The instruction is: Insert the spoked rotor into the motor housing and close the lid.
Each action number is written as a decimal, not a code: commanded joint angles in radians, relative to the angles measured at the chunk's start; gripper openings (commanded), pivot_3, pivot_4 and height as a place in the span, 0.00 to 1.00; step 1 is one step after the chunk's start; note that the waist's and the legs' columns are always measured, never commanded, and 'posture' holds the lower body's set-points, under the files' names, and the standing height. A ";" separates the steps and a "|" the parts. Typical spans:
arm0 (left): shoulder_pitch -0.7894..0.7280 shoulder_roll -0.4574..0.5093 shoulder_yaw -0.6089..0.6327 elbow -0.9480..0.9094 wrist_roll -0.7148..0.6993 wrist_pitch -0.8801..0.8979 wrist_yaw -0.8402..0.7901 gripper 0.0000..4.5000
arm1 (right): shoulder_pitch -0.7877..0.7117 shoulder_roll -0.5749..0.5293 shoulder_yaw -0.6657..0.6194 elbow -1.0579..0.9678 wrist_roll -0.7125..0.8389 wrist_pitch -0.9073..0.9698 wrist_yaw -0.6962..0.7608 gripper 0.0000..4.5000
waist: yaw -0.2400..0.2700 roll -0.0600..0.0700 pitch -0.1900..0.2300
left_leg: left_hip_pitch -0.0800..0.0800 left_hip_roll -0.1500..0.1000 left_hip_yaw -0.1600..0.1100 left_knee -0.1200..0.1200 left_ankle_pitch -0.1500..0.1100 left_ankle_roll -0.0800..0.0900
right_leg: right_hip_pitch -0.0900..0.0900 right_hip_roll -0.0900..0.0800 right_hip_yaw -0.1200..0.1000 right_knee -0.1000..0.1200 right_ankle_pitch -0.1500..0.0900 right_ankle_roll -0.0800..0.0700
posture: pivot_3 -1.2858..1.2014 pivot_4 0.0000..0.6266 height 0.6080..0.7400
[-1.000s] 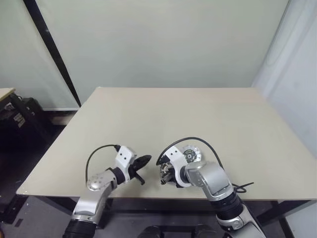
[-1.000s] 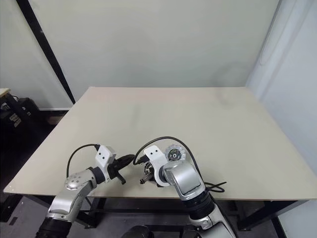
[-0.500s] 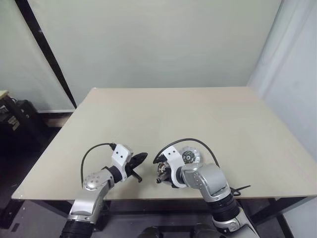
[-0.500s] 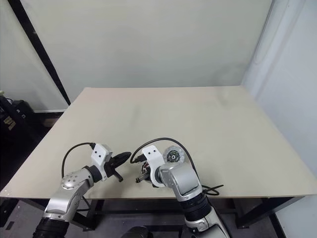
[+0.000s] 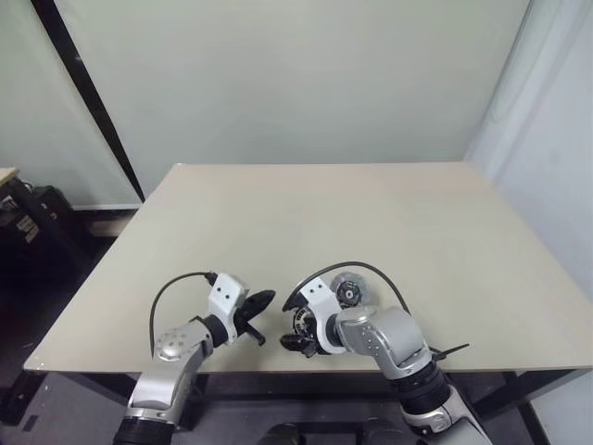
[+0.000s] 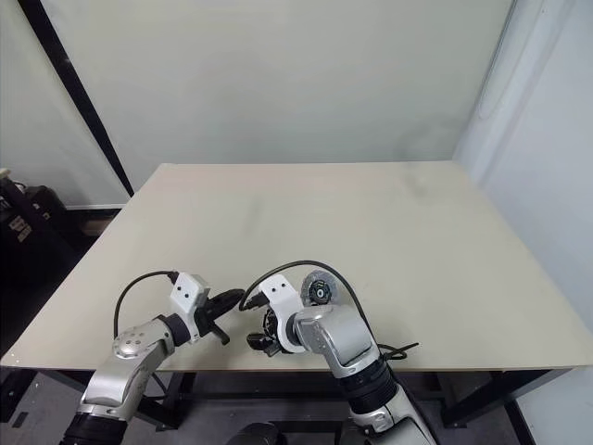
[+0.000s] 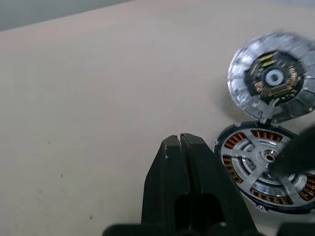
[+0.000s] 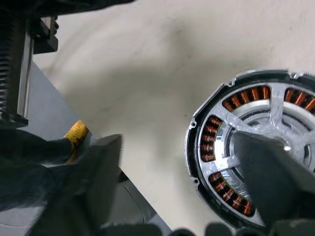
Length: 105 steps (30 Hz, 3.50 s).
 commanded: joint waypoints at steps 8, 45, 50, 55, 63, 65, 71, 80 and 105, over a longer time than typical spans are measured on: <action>0.041 0.025 0.046 -0.059 -0.033 0.040 -0.005 0.00 | -0.116 -0.128 -0.036 -0.194 0.068 -0.116 0.049 0.99 | 0.000 0.000 0.000 | 0.000 0.000 -0.001 0.000 0.000 0.000 | 0.000 0.000 0.000 0.000 0.000 0.000 | 0.52 0.00 1.00; 0.100 0.049 0.058 -0.088 -0.078 0.087 -0.050 0.00 | 0.059 -0.342 -0.064 -0.109 -0.001 -0.387 0.094 0.99 | 0.001 -0.001 0.001 | -0.003 0.002 0.001 -0.001 0.001 0.002 | 0.000 -0.002 0.000 -0.003 -0.001 -0.001 | 0.52 0.00 1.00; 0.097 0.053 0.056 -0.090 -0.079 0.085 -0.050 0.00 | 0.079 -0.312 -0.004 -0.097 -0.002 -0.389 0.085 0.99 | 0.001 0.000 0.001 | -0.003 0.002 0.001 -0.001 0.000 0.000 | 0.000 -0.003 0.000 -0.003 -0.001 -0.001 | 0.52 0.00 1.00; 0.095 0.056 0.056 -0.089 -0.077 0.083 -0.050 0.00 | 0.087 -0.307 -0.004 -0.077 0.004 -0.430 0.097 0.99 | 0.001 0.000 0.001 | -0.003 0.002 0.001 -0.001 0.000 0.000 | 0.000 -0.003 0.001 -0.003 -0.001 -0.001 | 0.52 0.00 1.00; 0.086 0.059 0.048 -0.078 -0.072 0.079 -0.057 0.00 | 0.023 -0.411 -0.043 -0.039 0.050 -0.553 0.266 0.99 | 0.001 0.000 0.001 | -0.003 0.002 0.001 0.000 0.000 0.000 | 0.000 -0.003 0.000 -0.004 -0.001 -0.001 | 0.52 0.00 1.00; 0.082 0.059 0.047 -0.074 -0.071 0.077 -0.060 0.00 | 0.005 -0.449 -0.031 -0.016 0.049 -0.608 0.327 0.99 | 0.001 -0.001 0.001 | -0.003 0.002 0.001 0.000 0.000 0.000 | 0.000 -0.003 0.000 -0.004 -0.001 -0.001 | 0.52 0.00 1.00; 0.074 0.060 0.044 -0.067 -0.063 0.069 -0.068 0.00 | -0.052 -0.506 -0.015 0.086 0.029 -0.695 0.427 0.99 | 0.001 -0.001 0.001 | -0.003 0.001 0.003 -0.001 0.000 0.001 | 0.001 -0.002 -0.001 -0.004 -0.001 -0.001 | 0.52 0.00 1.00; 0.093 0.069 0.048 -0.092 -0.063 0.075 -0.071 0.00 | -0.116 -0.516 0.070 0.245 -0.011 -0.875 0.611 0.99 | 0.000 -0.001 0.001 | -0.003 0.001 0.004 -0.001 0.002 0.004 | 0.001 -0.002 -0.001 -0.004 -0.001 -0.001 | 0.52 0.00 1.00; 0.155 0.135 0.035 -0.183 -0.077 0.157 -0.104 0.00 | -0.261 -0.374 0.104 0.624 -0.132 -1.115 0.825 0.99 | 0.001 0.000 0.001 | 0.000 0.000 0.004 -0.001 0.001 0.001 | 0.001 -0.001 -0.001 -0.001 0.000 -0.001 | 0.52 0.00 1.00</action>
